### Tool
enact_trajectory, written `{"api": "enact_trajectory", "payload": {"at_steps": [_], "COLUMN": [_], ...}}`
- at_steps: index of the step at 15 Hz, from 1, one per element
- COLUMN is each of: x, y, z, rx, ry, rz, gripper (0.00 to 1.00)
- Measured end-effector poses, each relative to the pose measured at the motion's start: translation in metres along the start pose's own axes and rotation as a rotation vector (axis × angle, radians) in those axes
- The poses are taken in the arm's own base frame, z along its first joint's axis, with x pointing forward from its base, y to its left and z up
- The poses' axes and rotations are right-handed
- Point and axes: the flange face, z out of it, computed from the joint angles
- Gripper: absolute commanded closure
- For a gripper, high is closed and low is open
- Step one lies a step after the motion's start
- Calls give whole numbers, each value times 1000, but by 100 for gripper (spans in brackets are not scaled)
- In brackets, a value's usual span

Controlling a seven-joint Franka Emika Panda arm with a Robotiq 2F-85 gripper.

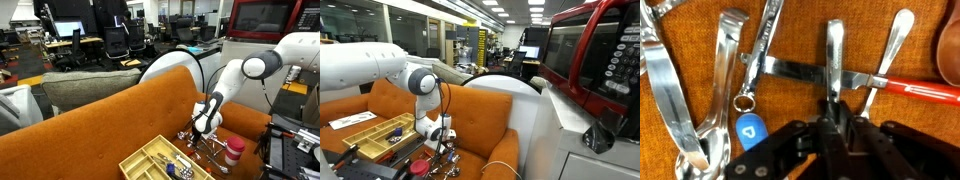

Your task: Pick up a spoon and place it in the box

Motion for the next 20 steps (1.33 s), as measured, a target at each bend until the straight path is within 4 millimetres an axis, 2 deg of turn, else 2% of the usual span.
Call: {"api": "enact_trajectory", "payload": {"at_steps": [8, 11, 13, 15, 20], "x": [-11, -23, -30, -35, -50], "y": [14, 4, -11, -29, -72], "z": [0, -8, -24, -50, -134], "rx": [33, 49, 62, 71, 85], "ry": [12, 13, 28, 45, 76], "rz": [-8, -82, -143, -199, -323], "gripper": [97, 97, 97, 97, 97]}}
